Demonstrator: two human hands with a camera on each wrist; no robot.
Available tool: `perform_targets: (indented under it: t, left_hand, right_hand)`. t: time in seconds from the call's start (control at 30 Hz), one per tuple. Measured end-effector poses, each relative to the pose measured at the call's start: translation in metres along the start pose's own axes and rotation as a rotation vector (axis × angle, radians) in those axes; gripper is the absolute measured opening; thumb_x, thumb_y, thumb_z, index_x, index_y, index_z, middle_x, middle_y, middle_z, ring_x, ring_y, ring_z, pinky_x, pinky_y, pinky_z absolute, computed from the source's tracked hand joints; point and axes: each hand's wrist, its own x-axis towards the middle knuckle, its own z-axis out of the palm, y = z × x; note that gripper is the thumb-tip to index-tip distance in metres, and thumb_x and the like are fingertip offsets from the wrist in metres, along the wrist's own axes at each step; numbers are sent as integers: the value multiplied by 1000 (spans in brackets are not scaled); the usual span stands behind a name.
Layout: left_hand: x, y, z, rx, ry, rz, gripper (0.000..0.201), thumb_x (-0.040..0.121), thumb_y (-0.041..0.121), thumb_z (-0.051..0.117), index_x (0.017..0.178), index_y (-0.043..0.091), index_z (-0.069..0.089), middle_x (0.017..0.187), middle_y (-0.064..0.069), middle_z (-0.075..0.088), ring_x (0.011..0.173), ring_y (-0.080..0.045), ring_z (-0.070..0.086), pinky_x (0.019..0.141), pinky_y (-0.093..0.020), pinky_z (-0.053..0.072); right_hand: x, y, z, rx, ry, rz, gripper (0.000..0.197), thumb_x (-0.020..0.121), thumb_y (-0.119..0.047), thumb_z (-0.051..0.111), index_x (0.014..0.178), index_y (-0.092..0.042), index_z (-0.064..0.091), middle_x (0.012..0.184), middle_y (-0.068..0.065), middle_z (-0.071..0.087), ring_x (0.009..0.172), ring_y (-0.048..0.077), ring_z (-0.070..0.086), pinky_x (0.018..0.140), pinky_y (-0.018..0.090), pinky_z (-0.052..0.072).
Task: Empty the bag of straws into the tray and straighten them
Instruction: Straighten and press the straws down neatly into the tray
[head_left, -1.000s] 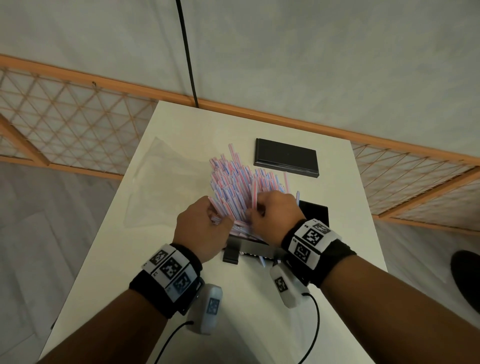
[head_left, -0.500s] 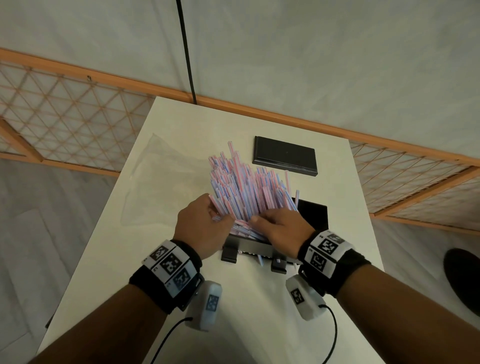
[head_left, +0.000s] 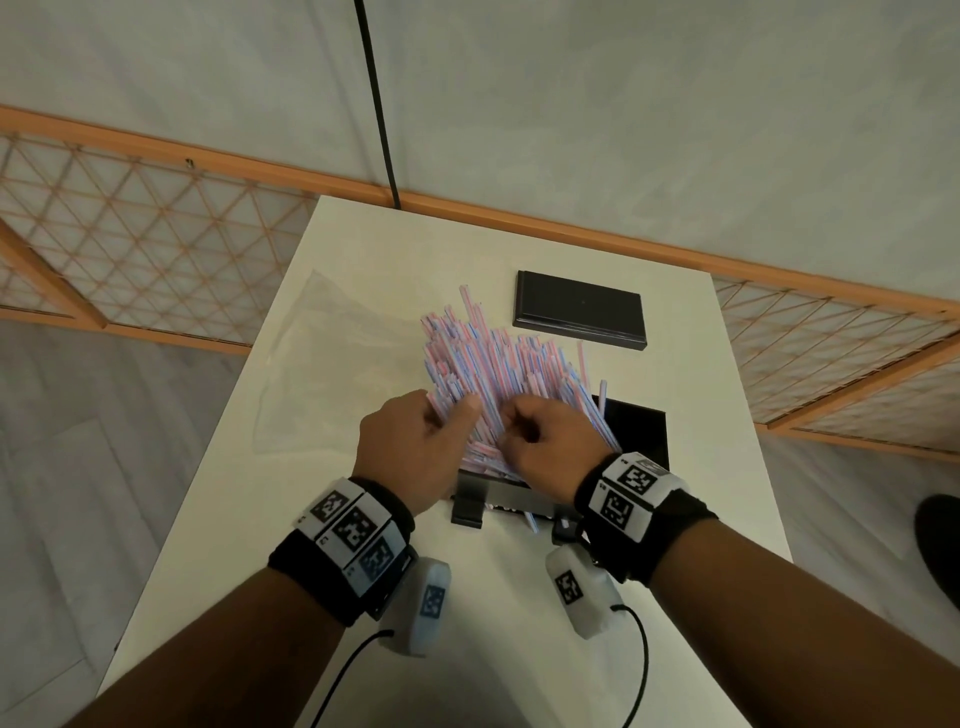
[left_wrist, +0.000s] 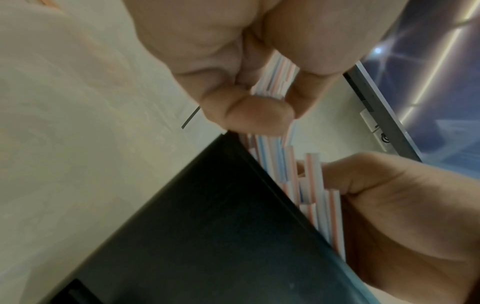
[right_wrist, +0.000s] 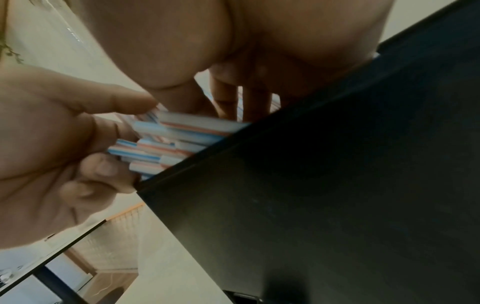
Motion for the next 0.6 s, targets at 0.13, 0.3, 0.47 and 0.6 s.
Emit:
perform_targets:
  t: [0.13,0.3,0.47,0.6]
  left_hand:
    - [1,0,1,-52,34,15,59,86,60,41,65,8,60,54,-8,64,57,-34,65,69,-47,57]
    - [-3,-3,0,-101,87,39,59,85,62,39,64,11,58,53,-7,64,56,-34,65,67,-49,57]
    - [-7,-7,-1,-75,10,-6,52,88,56,46,70,9,59,58,-9,64,57,-33,66,60,-52,59]
    - [-9,-7,-1,-95,-15,-42,45,98,41,55,75,2,61,58,-13,64,49,-29,65,50,-48,59]
  right_hand:
    - [-5,-4,4,4,146,-203,9,92,-13,64,95,-21,65,76,-8,62,68,11,57,69,21,48]
    - [-8,-9,0,27,232,-301,12,92,-16,66,101,-17,73,79,-11,67,70,4,61,74,14,49]
    - [-9,-3,-4,-110,71,-6,16,87,-35,68,82,-19,66,66,-7,60,67,14,58,64,24,48]
    - [-1,-10,-7,-62,-9,66,19,80,-31,74,91,-20,64,70,-8,58,63,9,55,59,22,43]
